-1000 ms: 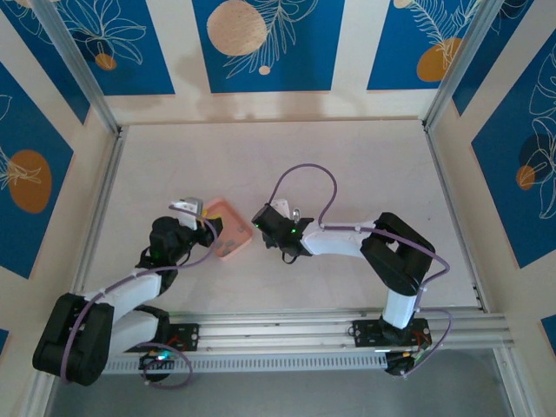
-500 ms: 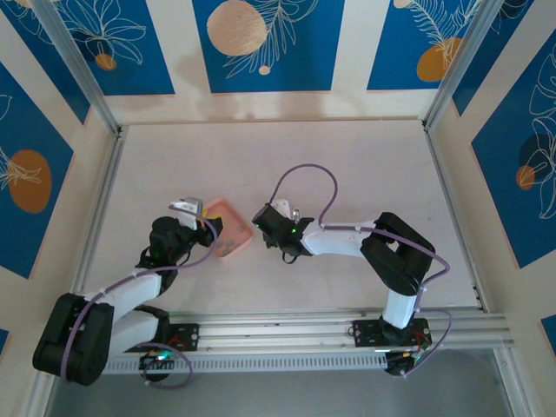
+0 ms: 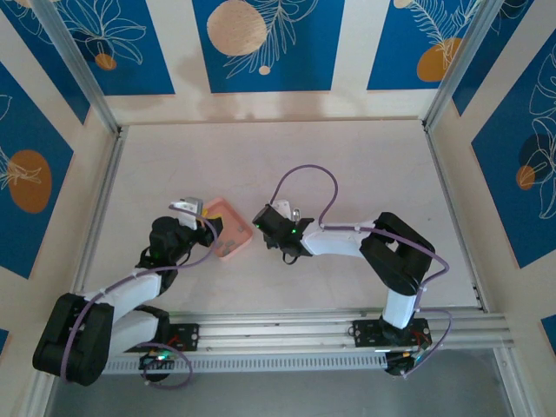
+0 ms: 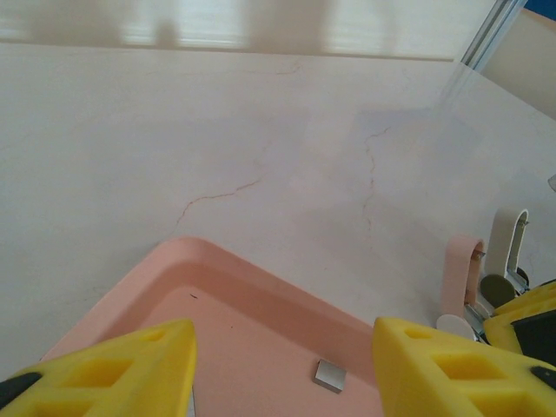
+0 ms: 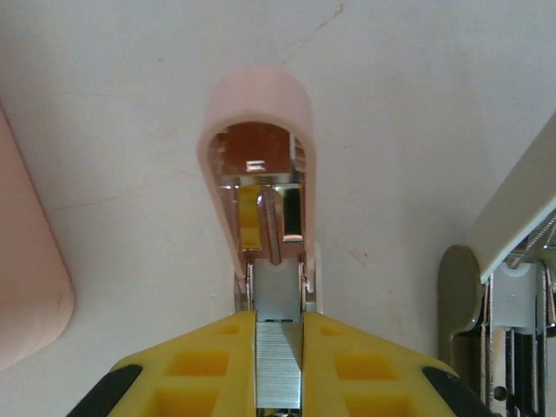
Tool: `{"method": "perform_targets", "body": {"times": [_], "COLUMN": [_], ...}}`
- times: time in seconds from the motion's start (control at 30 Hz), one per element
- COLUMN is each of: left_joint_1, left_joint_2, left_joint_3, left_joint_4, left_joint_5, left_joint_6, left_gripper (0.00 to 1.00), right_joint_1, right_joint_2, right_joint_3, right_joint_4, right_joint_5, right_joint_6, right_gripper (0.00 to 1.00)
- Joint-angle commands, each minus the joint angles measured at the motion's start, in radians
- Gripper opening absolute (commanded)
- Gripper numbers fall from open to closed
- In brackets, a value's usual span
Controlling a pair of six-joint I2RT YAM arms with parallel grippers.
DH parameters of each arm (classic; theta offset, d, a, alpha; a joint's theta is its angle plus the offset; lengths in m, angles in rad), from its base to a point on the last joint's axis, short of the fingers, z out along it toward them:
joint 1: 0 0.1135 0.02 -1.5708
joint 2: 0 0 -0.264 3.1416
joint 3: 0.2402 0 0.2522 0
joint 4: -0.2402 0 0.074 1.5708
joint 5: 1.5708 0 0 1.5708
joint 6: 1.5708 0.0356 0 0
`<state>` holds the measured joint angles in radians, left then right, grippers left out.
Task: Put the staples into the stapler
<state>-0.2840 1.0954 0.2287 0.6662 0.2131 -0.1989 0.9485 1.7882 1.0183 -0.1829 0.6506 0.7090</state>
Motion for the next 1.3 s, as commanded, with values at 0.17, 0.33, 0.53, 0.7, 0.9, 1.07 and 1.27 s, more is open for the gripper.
{"method": "perform_targets", "body": {"times": [0.17, 0.33, 0.53, 0.7, 0.9, 1.07, 1.27], "left_joint_1": [-0.006, -0.006, -0.007, -0.006, -0.006, -0.006, -0.006], "left_joint_2": [-0.005, -0.003, -0.003, -0.003, -0.003, -0.004, -0.007], "left_joint_3": [-0.011, -0.011, -0.011, -0.011, -0.011, -0.011, -0.011], "left_joint_4": [0.035, 0.036, 0.038, 0.040, 0.039, 0.038, 0.036], "left_joint_5": [0.026, 0.025, 0.029, 0.031, 0.032, 0.034, 0.035], "left_joint_6": [0.022, 0.022, 0.021, 0.022, 0.023, 0.023, 0.024], "left_gripper": [0.55, 0.55, 0.55, 0.55, 0.55, 0.55, 0.55], "right_joint_1": [-0.002, 0.004, 0.012, 0.020, 0.027, 0.032, 0.035], "right_joint_2": [0.023, 0.022, 0.019, 0.016, 0.015, 0.016, 0.025], "right_joint_3": [-0.014, -0.018, -0.019, -0.021, -0.022, -0.023, -0.018], "right_joint_4": [-0.019, -0.023, -0.038, -0.050, -0.062, -0.071, -0.079], "right_joint_5": [0.003, 0.001, 0.004, 0.006, 0.007, 0.009, 0.007], "right_joint_6": [0.022, 0.021, 0.024, 0.032, 0.041, 0.051, 0.056], "right_gripper": [0.18, 0.18, 0.18, 0.18, 0.18, 0.18, 0.18]}}
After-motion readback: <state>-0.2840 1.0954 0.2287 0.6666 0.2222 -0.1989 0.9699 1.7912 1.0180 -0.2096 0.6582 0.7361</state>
